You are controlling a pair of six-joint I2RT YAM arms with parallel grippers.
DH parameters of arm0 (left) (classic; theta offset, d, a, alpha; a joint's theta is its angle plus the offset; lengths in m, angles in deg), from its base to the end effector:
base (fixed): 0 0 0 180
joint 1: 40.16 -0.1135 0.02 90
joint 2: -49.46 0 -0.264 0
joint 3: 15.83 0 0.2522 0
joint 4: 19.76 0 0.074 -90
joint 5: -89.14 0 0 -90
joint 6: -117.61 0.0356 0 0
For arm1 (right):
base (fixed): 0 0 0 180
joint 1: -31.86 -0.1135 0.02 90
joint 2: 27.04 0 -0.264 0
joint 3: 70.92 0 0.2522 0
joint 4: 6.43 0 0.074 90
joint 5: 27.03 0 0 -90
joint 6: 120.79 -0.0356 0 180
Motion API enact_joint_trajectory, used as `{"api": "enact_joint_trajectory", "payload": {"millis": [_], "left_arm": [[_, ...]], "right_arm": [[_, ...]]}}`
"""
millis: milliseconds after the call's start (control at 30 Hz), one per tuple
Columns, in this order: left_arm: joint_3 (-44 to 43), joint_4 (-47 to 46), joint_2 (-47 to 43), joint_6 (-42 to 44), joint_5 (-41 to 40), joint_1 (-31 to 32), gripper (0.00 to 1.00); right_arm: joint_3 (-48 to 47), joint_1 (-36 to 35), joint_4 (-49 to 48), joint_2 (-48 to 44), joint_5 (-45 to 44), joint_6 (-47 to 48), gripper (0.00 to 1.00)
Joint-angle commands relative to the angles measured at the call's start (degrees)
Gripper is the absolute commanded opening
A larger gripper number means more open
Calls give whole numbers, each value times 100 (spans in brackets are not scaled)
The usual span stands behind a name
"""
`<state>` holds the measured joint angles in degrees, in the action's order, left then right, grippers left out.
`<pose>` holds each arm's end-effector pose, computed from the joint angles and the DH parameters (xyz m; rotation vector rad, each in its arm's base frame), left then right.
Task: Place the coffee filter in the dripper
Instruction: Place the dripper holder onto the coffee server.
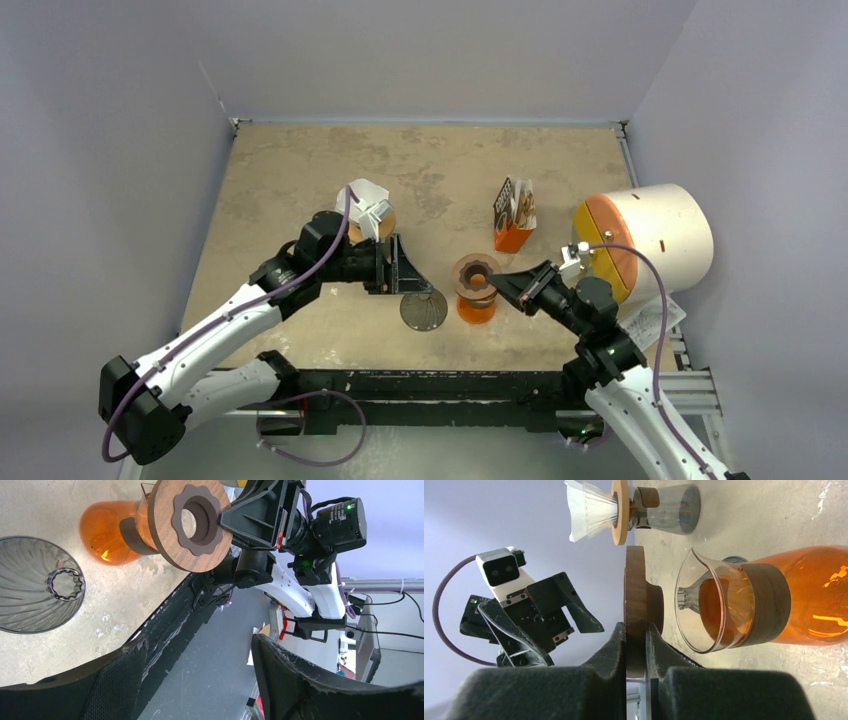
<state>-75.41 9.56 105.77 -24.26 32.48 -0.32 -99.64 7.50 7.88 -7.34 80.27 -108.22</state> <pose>0.1553 -0.1550 0.3020 0.1864 2.3303 -1.5086 0.1123 0.0625 0.2321 0.6154 1.8245 1.5323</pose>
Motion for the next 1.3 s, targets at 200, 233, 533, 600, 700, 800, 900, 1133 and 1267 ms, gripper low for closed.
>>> {"api": "enact_joint_trajectory", "payload": {"millis": [200, 233, 533, 600, 700, 800, 900, 1133, 1267], "left_arm": [[-155, 8, -97, 143, -73, 19, 74], [-157, 7, -88, 143, -74, 16, 74], [-148, -35, -65, 132, -74, 24, 74], [-146, -36, -56, 127, -74, 19, 74], [-146, -35, -67, 121, -74, 20, 74], [-143, -31, -85, 119, -82, 24, 74], [-146, -24, -86, 118, -90, 16, 74], [-139, -33, -85, 112, -82, 20, 74], [-139, -36, -69, 110, -82, 19, 74]], "right_arm": [[140, 10, 1, -219, -343, -222, 0], [142, 7, 111, -258, -380, -224, 0], [260, 6, 182, -298, -475, -299, 0], [301, 3, 178, -299, -525, -329, 0], [365, 10, 147, -305, -582, -352, 0], [392, 6, 128, -319, -650, -344, 0], [435, 5, 138, -320, -651, -381, 0], [451, 9, 338, -381, -644, -397, 12], [429, 9, 487, -412, -657, -376, 27]]}}
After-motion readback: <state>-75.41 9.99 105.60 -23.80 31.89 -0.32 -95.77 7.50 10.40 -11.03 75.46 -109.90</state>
